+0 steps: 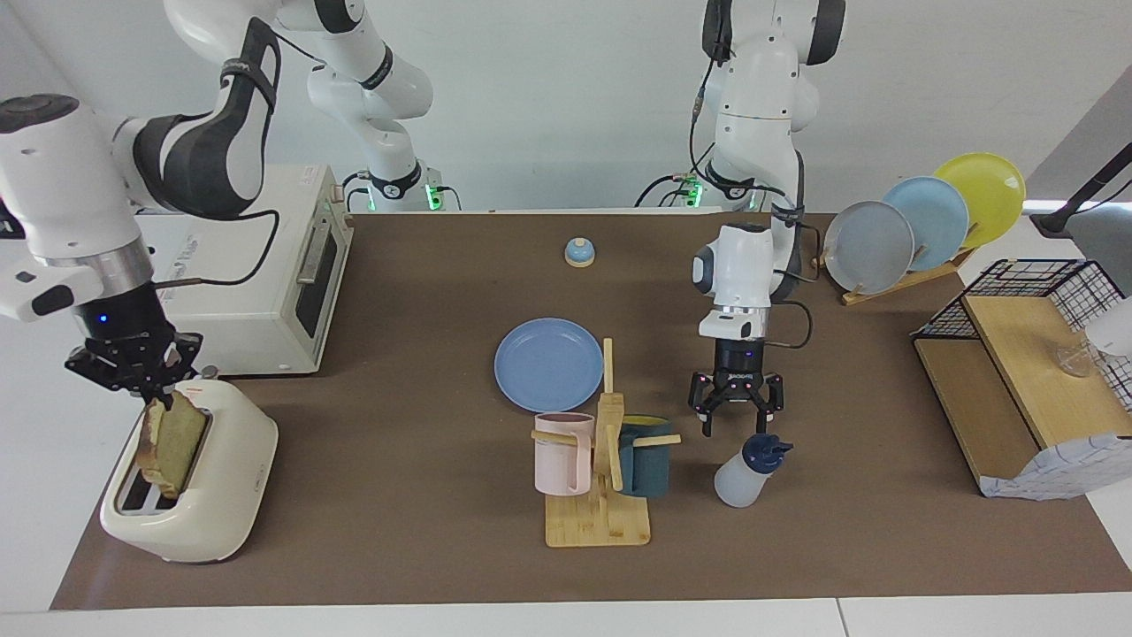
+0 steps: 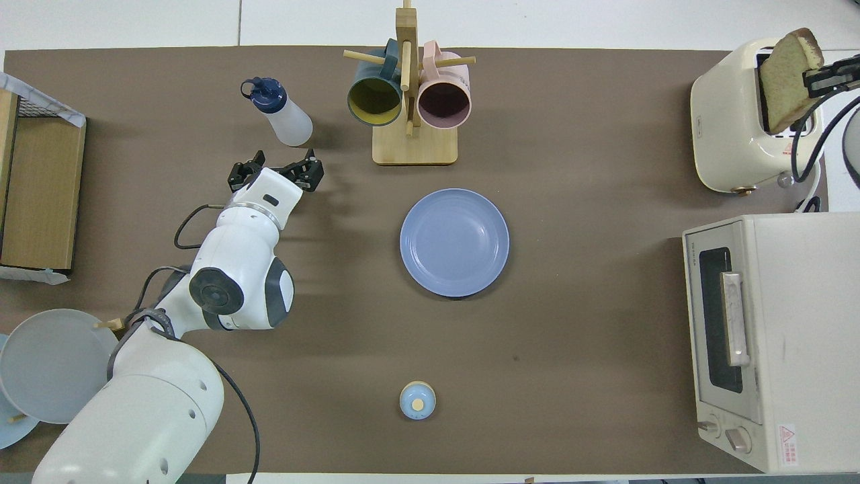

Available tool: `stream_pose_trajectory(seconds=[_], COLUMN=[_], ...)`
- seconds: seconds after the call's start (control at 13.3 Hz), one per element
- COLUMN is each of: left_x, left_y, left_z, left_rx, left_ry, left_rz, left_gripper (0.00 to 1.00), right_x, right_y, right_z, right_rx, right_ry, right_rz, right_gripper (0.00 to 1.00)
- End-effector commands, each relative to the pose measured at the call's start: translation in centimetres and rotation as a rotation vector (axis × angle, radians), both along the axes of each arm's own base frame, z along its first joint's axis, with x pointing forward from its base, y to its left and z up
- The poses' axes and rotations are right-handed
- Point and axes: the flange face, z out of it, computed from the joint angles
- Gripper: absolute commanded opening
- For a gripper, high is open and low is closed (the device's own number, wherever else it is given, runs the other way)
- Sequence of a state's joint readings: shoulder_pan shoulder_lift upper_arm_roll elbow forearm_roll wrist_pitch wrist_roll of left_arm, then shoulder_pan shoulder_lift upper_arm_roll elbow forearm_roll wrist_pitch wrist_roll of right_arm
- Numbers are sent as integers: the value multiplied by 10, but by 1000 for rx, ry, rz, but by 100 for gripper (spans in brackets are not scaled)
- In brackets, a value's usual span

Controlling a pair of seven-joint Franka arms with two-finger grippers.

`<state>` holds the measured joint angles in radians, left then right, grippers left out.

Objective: Put bread on plate and add seasoning
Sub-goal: 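Lift the toast with the right gripper while the left gripper grasps the bottle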

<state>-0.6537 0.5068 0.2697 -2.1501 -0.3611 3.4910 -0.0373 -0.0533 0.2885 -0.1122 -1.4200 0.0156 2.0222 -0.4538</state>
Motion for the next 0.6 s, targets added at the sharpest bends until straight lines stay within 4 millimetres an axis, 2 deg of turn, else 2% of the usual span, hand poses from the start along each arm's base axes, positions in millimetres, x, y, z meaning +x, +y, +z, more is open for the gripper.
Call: stream_pose_trajectory(seconds=[0.0,0.15,0.23,0.3,0.45,0.53], left_x=[18,29,31,35,46,47], left_y=[-8,-8,-8,-10,-12,-8], left_z=[1,0,2,5,4,3], left_rx=[1,10,10,8,17,25], left_ry=[-40,-41,-43,-37,-19,-13], left_rz=[11,10,10,7,6,10], left_gripper=[100,100,100,100,100,100], right_x=[-14,-19,-20,-25,-39,-45], right_y=[8,19,32,65,135,167], right_z=[28,33,40,55,57,54], right_rx=[28,30,32,28,28,51], right_ry=[70,94,83,63,124,119], right_rz=[-18,1,18,70,173,142], right_gripper=[0,0,0,0,0,0])
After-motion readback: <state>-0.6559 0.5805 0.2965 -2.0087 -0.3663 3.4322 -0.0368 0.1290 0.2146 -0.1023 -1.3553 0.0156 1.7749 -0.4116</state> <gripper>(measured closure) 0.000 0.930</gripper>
